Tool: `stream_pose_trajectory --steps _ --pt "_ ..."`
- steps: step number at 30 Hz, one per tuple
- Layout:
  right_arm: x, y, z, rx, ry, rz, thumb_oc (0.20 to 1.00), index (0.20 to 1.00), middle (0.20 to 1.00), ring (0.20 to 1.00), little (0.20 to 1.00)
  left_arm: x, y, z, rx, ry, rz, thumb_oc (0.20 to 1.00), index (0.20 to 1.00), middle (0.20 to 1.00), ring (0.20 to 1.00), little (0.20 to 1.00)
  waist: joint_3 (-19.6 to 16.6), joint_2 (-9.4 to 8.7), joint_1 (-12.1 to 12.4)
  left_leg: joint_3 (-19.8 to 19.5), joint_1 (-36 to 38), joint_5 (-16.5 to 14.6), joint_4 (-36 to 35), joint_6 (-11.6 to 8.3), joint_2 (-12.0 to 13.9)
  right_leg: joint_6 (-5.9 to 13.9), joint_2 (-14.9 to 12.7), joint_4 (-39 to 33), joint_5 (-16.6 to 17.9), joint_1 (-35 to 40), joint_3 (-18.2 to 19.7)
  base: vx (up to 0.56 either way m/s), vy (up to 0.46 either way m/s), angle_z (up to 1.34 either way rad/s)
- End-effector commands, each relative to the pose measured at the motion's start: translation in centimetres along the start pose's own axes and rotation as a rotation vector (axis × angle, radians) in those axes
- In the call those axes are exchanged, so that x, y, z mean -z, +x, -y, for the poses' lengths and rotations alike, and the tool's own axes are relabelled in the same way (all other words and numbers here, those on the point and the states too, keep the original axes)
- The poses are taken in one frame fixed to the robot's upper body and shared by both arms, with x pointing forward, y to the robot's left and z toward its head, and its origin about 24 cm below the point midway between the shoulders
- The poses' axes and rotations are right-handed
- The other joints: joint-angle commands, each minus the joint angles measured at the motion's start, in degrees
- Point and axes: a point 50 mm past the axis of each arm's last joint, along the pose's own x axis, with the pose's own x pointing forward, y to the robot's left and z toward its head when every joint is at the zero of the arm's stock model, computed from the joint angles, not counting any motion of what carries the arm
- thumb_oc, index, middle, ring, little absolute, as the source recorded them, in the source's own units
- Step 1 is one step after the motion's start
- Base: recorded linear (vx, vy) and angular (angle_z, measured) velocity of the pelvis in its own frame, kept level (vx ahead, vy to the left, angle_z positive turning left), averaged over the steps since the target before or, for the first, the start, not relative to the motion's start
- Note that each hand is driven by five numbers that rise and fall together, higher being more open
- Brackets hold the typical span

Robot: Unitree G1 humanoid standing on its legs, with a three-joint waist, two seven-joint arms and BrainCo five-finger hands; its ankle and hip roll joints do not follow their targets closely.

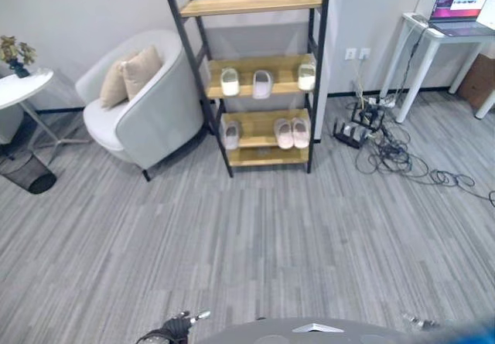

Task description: Arrange the slippers neatly on the shoe rack.

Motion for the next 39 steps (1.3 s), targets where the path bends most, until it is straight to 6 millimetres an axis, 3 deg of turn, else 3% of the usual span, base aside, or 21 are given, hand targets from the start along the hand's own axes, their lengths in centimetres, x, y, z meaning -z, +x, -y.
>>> stream_pose_trajectory --steps 1,4,9,13,16,18,19,20,21,22,24,26,28,29,30,31,32,33,34,36,39 --pt "-0.4 0.3 -2.1 -0.040 -0.058 0.019 1.000 1.000 1.000 1.000 1.000 -1.0 0.2 0.3 -0.020 0.015 0.028 1.000 1.000 1.000 1.000 1.000 0.40 -2.07 -1.17 -3.81 0.70 -0.30 -3.94 -3.24 1.58 6.44 -3.18 -14.80 5.50 8.62 -0.19 0.00 0.000 0.00" --pt "-0.9 0.4 -3.6 -0.073 -0.109 0.044 1.000 1.000 1.000 1.000 1.000 -1.3 0.3 1.1 -0.003 0.094 0.035 1.000 1.000 1.000 1.000 1.000 0.72 -2.01 -1.38 -3.57 0.72 -0.34 -3.94 -3.24 1.67 6.36 -3.11 -14.79 5.49 8.51 0.01 0.00 0.000 0.00" --pt "-2.0 0.4 -3.9 -0.079 -0.117 0.087 1.000 1.000 1.000 1.000 1.000 -2.1 0.4 1.7 0.018 0.100 0.062 1.000 1.000 1.000 1.000 1.000 1.34 -1.95 -1.48 -3.58 0.65 -0.27 -3.94 -3.37 1.90 6.24 -2.99 -14.69 5.33 8.41 0.04 0.02 -0.022 0.00" --pt "-4.1 0.3 -3.4 -0.061 -0.145 0.155 1.000 1.000 1.000 1.000 1.000 -3.0 0.5 2.1 0.027 0.148 0.084 1.000 1.000 1.000 1.000 1.000 3.51 -2.00 -1.56 -4.11 -0.41 0.01 -3.43 -3.54 2.52 5.91 -3.01 -12.94 4.30 7.24 -0.06 0.01 -0.040 0.03" --pt "-5.8 0.1 -2.8 -0.046 -0.156 0.205 1.000 1.000 1.000 1.000 1.000 -3.6 0.6 2.5 0.044 0.185 0.098 1.000 1.000 1.000 1.000 1.000 6.76 -2.42 -1.74 -3.21 -7.32 -3.95 8.75 -4.22 1.81 4.87 -4.27 -7.81 2.00 4.63 -0.32 -0.07 -0.012 0.10" --pt "-6.9 -0.1 -2.2 -0.023 -0.175 0.226 1.000 1.000 1.000 1.000 1.000 -3.8 0.6 2.9 0.052 0.210 0.107 1.000 1.000 1.000 1.000 1.000 9.02 -2.50 -0.80 -1.41 -14.58 -2.97 16.44 -5.26 2.24 4.29 -5.02 -5.82 -0.25 4.32 -1.22 0.03 0.045 0.19" --pt "-6.9 -0.1 -2.2 -0.023 -0.175 0.226 1.000 1.000 1.000 1.000 1.000 -3.8 0.6 2.9 0.052 0.210 0.107 1.000 1.000 1.000 1.000 1.000 8.99 -2.49 -0.81 -1.43 -14.65 -3.00 16.50 -5.26 2.25 4.29 -5.01 -5.81 -0.25 4.28 -1.23 0.35 0.147 0.36" --pt "-7.1 -0.1 -2.8 -0.038 -0.186 0.239 1.000 1.000 1.000 1.000 1.000 -2.4 0.5 2.6 0.048 0.212 0.060 1.000 1.000 1.000 1.000 1.000 9.67 -2.82 1.48 -1.55 -18.81 0.97 10.88 -5.26 3.99 4.93 -4.95 -6.76 -1.23 6.30 -0.67 0.30 0.109 0.41" --pt "-7.1 -0.1 -2.8 -0.038 -0.186 0.239 1.000 1.000 1.000 1.000 1.000 -2.4 0.5 2.6 0.048 0.212 0.060 1.000 1.000 1.000 1.000 1.000 9.69 -2.83 1.49 -1.54 -18.77 0.98 10.86 -5.26 3.98 4.93 -4.96 -6.76 -1.23 6.33 -0.66 0.56 0.222 0.36" --pt "-7.5 -0.1 -3.7 -0.062 -0.193 0.256 1.000 1.000 1.000 1.000 1.000 -0.9 0.4 2.2 0.039 0.234 -0.001 1.000 1.000 1.000 1.000 1.000 10.03 -3.53 2.98 -2.73 -21.86 2.49 7.95 -5.77 4.58 5.61 -5.31 -8.12 -1.53 8.96 -0.08 0.39 0.177 0.21" --pt "-7.1 0.0 -4.1 -0.077 -0.191 0.244 1.000 1.000 1.000 1.000 1.000 0.8 0.1 1.4 0.018 0.218 -0.064 1.000 1.000 1.000 1.000 1.000 8.58 -3.81 3.84 -3.26 -20.53 3.91 6.25 -5.36 4.41 6.50 -5.68 -9.09 -2.17 10.96 0.88 0.49 0.234 -0.09" --pt "-6.9 0.0 -4.4 -0.084 -0.192 0.241 1.000 1.000 1.000 1.000 1.000 1.5 0.0 1.1 0.010 0.217 -0.087 1.000 1.000 1.000 1.000 1.000 7.76 -4.46 4.31 -3.23 -20.81 3.55 7.13 -4.84 3.32 7.22 -6.63 -8.88 -2.00 11.52 1.16 0.32 0.173 -0.44" --pt "-6.8 0.0 -4.8 -0.097 -0.187 0.235 1.000 1.000 1.000 1.000 1.000 1.6 -0.1 0.4 -0.012 0.251 -0.097 1.000 1.000 1.000 1.000 1.000 7.07 -5.45 4.84 -2.45 -20.31 1.44 9.84 -3.11 1.36 8.70 -8.91 -3.76 -0.31 10.39 1.53 0.38 0.277 -0.35" --pt "-7.5 -0.1 -5.4 -0.111 -0.192 0.256 1.000 1.000 1.000 1.000 1.000 0.5 0.0 0.0 -0.028 0.261 -0.063 1.000 1.000 1.000 1.000 1.000 7.62 -5.84 4.79 -1.20 -18.94 -1.33 11.58 -1.06 -0.17 9.89 -11.52 6.91 6.61 5.50 2.08 0.35 0.300 -0.20" --pt "-7.5 -0.1 -5.4 -0.111 -0.192 0.256 1.000 1.000 1.000 1.000 1.000 0.5 0.0 0.0 -0.028 0.261 -0.063 1.000 1.000 1.000 1.000 1.000 7.60 -5.83 4.79 -1.20 -18.96 -1.32 11.58 -1.06 -0.17 9.89 -11.52 6.91 6.62 5.48 2.08 0.39 0.405 -0.25" --pt "-8.2 -0.2 -5.9 -0.120 -0.206 0.284 1.000 1.000 1.000 1.000 1.000 -1.4 0.2 0.0 -0.037 0.268 0.004 1.000 1.000 1.000 1.000 1.000 8.98 -4.64 3.55 -0.34 -15.92 -3.30 11.78 0.53 -0.38 9.50 -13.14 17.46 12.83 1.03 1.26 0.29 0.302 -0.31" --pt "-8.5 -0.3 -6.1 -0.122 -0.207 0.296 1.000 1.000 1.000 1.000 1.000 -2.6 0.3 0.0 -0.042 0.270 0.043 1.000 1.000 1.000 1.000 1.000 9.58 -3.84 3.10 -0.06 -14.21 -4.22 11.66 1.19 -0.43 9.19 -13.84 21.60 14.40 -1.08 0.12 0.29 0.302 -0.28" --pt "-8.5 -0.3 -6.1 -0.122 -0.207 0.296 1.000 1.000 1.000 1.000 1.000 -2.6 0.3 0.0 -0.042 0.270 0.044 1.000 1.000 1.000 1.000 1.000 9.67 -3.92 3.13 0.00 -14.15 -4.26 11.71 1.21 -0.51 9.22 -13.94 21.79 14.28 -1.09 0.20 0.36 0.243 -0.09" --pt "-8.7 -0.3 -6.5 -0.130 -0.213 0.309 1.000 1.000 1.000 1.000 1.000 -4.5 0.3 -0.1 -0.059 0.278 0.108 1.000 1.000 1.000 1.000 1.000 10.61 -2.47 1.79 -0.03 -10.61 -5.66 11.21 2.05 -0.38 8.57 -13.93 26.93 14.64 -5.55 -1.59 0.39 0.201 0.14" --pt "-8.8 -0.4 -6.6 -0.132 -0.216 0.311 1.000 1.000 1.000 1.000 1.000 -5.4 0.3 -0.1 -0.064 0.277 0.132 1.000 1.000 1.000 1.000 1.000 11.31 -2.18 1.13 -0.03 -8.56 -6.41 10.82 2.09 -0.63 8.29 -13.80 26.85 12.56 -7.37 -2.76 0.33 0.134 0.23" --pt "-8.2 -0.3 -6.7 -0.132 -0.223 0.305 1.000 1.000 1.000 1.000 1.000 -6.9 0.3 0.2 -0.065 0.270 0.183 1.000 1.000 1.000 1.000 1.000 12.14 -2.22 -1.44 -0.96 -2.46 -9.94 9.71 1.71 -1.60 8.28 -13.32 15.33 9.87 -11.75 -6.45 0.48 -0.024 0.22"
